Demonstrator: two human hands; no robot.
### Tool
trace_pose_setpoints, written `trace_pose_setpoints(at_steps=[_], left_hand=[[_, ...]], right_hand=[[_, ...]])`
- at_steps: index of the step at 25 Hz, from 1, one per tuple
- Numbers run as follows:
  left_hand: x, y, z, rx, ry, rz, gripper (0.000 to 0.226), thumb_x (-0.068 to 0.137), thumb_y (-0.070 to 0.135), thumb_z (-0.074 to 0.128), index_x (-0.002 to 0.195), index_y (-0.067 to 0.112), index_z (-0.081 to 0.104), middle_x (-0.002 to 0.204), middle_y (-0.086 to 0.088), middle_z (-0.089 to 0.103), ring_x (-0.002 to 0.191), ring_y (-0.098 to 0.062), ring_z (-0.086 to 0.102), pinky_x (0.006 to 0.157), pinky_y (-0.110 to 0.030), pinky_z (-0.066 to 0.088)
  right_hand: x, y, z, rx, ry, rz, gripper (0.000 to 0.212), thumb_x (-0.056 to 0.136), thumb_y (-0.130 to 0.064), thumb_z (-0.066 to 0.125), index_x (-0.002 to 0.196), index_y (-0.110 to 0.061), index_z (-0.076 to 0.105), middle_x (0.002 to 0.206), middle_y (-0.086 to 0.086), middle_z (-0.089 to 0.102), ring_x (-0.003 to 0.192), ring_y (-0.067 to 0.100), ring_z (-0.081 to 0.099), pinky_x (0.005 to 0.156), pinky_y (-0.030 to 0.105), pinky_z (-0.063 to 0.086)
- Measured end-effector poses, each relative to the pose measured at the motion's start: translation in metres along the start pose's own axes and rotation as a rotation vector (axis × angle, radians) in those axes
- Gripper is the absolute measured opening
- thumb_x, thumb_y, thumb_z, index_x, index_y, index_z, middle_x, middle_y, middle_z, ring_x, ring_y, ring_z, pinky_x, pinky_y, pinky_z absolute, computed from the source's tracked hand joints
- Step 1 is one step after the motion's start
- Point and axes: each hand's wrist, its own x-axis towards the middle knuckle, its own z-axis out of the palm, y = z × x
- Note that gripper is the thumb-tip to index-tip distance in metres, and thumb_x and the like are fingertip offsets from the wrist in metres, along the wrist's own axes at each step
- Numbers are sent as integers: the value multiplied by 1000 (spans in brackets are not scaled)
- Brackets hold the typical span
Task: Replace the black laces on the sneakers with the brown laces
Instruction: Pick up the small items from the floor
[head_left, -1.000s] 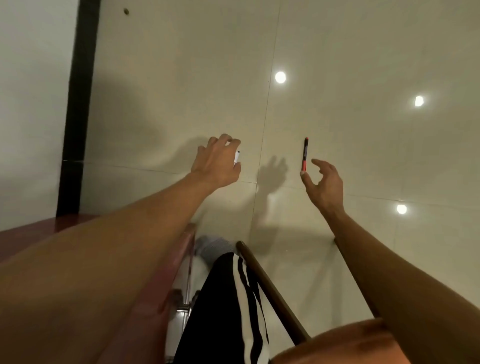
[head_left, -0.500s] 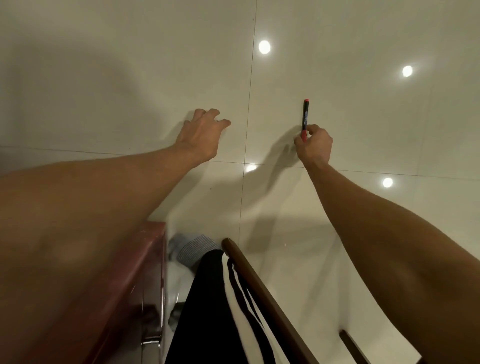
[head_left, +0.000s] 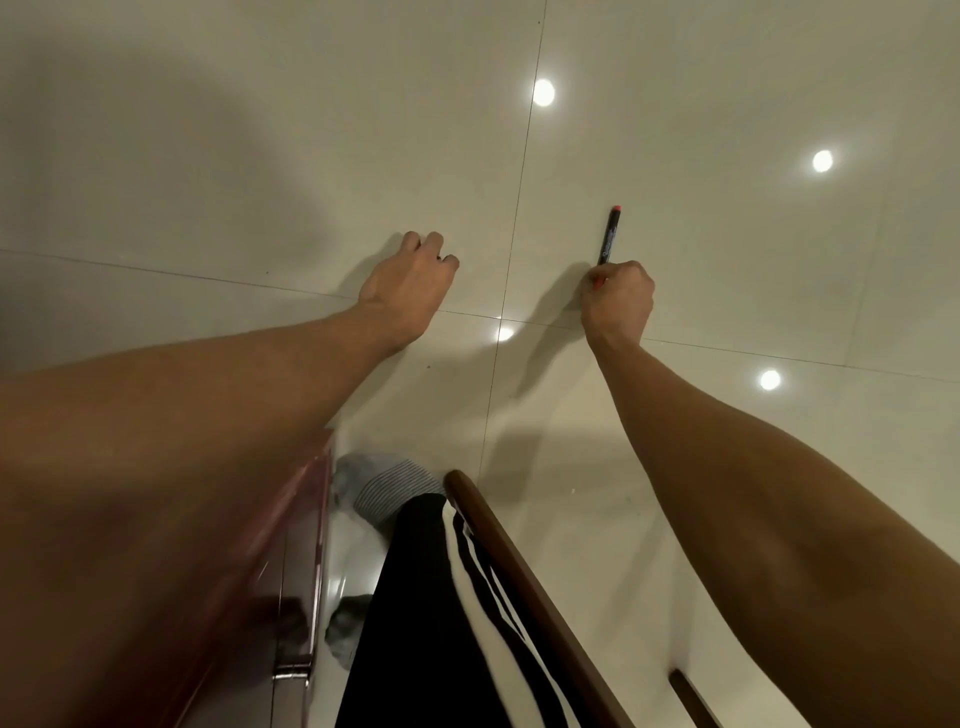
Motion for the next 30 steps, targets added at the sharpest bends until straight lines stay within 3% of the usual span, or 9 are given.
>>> trace_pose_setpoints(at_steps=[3,6,10,15,19,22,25,27,30], left_hand=[[-2,-3,-4,-1,-10,0,30,89,-8,65,116,6,60,121,-14,54,113,-35,52,66,-38,43],[-5,-7,-5,-33,-18,-24,15,95,-2,65,109,1,62,114,-18,57,105,-38,57,68,-41,39],[-14,-4,-11,-237,-4,-76,16,91,-3,67,105,3,68,109,-19,61,101,-41,60,74,-44,48],[-36,-3,-50,-544,53,-215,15,86,7,77,89,18,69,96,-4,64,92,-31,66,71,-32,47],[-70,1,-90,-827,100,-381,18,83,13,83,80,25,70,83,0,64,85,-22,62,74,-26,44],[-105,3,-125,-927,135,-460,19,80,14,86,78,27,72,76,3,67,82,-22,65,77,-29,53],[-146,8,-160,-1032,163,-555,17,79,12,86,79,24,75,82,-1,75,83,-22,71,79,-31,59],[-187,12,-197,-1099,186,-618,19,80,14,87,77,25,73,82,-1,76,80,-20,73,73,-24,55],[-254,19,-255,-1187,269,-692,15,80,16,88,78,22,74,72,5,73,68,-11,69,59,-8,42]], right_hand=[[-8,-7,5,5,-18,-15,23,92,-4,64,100,-15,83,103,10,74,84,29,71,83,36,61],[-17,-14,9,9,-62,-47,24,91,-4,64,99,-15,83,103,7,75,84,26,71,78,30,57],[-36,-26,8,41,-121,-49,28,84,2,64,98,-14,82,100,5,77,84,25,72,79,31,60],[-63,-57,-18,88,-154,-28,29,84,5,64,100,-12,82,100,6,77,83,23,71,74,27,56],[-95,-92,-61,139,-210,-24,27,83,3,68,97,-15,82,90,1,76,72,17,67,58,17,46],[-127,-116,-95,189,-250,-33,26,80,0,68,92,-17,83,83,-1,75,67,15,65,52,12,40],[-160,-135,-133,245,-266,-61,22,81,-2,71,91,-17,84,81,-3,75,65,6,63,54,11,43],[-189,-153,-174,294,-271,-93,18,82,-3,73,89,-16,84,81,-2,76,68,5,65,60,16,48],[-236,-186,-237,382,-262,-144,17,83,-1,75,84,-16,84,82,-7,77,76,0,69,65,7,46]])
